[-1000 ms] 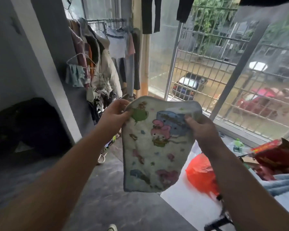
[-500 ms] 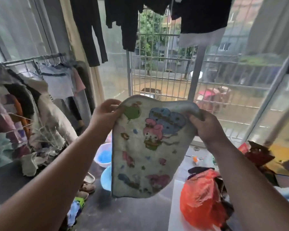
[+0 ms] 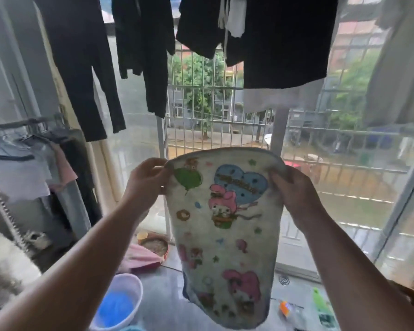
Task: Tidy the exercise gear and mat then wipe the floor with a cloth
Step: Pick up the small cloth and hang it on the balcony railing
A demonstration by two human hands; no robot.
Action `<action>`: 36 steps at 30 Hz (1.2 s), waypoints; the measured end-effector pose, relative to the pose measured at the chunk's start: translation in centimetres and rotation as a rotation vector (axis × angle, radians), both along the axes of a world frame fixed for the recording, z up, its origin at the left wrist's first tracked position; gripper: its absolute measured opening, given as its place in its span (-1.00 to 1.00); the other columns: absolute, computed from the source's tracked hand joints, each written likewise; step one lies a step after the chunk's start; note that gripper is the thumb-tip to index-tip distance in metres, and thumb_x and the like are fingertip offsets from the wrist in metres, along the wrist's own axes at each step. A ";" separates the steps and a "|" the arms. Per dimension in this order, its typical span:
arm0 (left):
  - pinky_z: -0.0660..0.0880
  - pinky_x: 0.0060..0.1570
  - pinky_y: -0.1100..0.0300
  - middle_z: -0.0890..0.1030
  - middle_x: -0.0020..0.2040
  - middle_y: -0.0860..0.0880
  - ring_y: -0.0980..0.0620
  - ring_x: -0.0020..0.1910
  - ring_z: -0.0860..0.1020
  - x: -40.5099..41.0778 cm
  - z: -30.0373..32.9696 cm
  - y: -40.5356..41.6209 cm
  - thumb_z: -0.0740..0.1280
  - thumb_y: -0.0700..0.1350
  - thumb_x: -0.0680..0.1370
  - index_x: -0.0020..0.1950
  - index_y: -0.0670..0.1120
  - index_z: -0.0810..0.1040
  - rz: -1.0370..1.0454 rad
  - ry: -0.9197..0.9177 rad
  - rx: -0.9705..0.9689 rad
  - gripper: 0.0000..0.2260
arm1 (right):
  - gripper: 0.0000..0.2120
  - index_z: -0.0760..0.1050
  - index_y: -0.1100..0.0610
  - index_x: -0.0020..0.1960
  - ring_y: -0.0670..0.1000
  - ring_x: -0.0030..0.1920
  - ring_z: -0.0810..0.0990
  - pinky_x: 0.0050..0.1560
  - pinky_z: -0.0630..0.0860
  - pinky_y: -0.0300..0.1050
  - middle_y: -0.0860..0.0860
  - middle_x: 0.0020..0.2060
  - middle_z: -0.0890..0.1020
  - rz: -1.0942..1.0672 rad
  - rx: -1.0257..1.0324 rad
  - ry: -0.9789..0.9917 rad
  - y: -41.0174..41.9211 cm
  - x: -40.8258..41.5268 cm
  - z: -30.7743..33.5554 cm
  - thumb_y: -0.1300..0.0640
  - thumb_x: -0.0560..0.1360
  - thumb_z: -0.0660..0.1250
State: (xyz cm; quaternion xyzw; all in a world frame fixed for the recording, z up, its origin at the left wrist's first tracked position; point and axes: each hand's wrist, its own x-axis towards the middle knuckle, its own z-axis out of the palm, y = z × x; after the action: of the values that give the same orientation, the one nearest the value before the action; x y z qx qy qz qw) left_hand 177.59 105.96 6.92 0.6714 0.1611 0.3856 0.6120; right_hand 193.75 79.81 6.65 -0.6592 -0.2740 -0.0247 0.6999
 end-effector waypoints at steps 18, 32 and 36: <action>0.64 -0.19 0.02 0.69 -0.07 -0.18 -0.10 -0.18 0.68 38.6 0.0 33.5 0.41 -0.01 0.57 0.12 -0.18 0.59 -0.128 -0.027 -0.036 -0.74 | -0.83 0.64 0.17 -0.03 0.03 -0.27 0.63 -0.20 0.55 -0.03 0.13 -0.21 0.69 -0.151 -0.031 0.032 31.7 35.9 0.0 0.09 0.58 0.35; 0.63 -0.26 -0.04 0.65 -0.18 -0.12 -0.08 -0.25 0.64 67.3 1.7 48.4 0.42 -0.18 0.55 -0.02 -0.15 0.57 -0.224 -0.049 0.065 -0.93 | -0.83 0.69 -0.04 -0.22 0.01 -0.33 0.56 -0.21 0.51 0.01 -0.01 -0.36 0.63 -0.201 -0.001 0.021 45.1 63.7 -0.4 0.13 0.52 0.41; 0.63 -0.28 0.00 0.66 -0.10 -0.15 -0.12 -0.18 0.67 76.3 1.5 52.0 0.39 -0.18 0.58 -0.02 -0.14 0.59 -0.202 -0.020 0.096 -0.96 | -0.85 0.67 0.09 -0.17 -0.06 -0.40 0.59 -0.28 0.53 -0.08 -0.02 -0.38 0.66 -0.130 -0.041 -0.029 48.1 74.0 -0.6 0.06 0.53 0.43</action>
State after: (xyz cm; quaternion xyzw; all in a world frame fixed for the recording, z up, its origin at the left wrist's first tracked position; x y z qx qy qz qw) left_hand 253.88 157.98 8.41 0.7087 0.0679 0.3360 0.6166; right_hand 267.70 127.87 6.00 -0.6895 -0.2410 -0.0740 0.6790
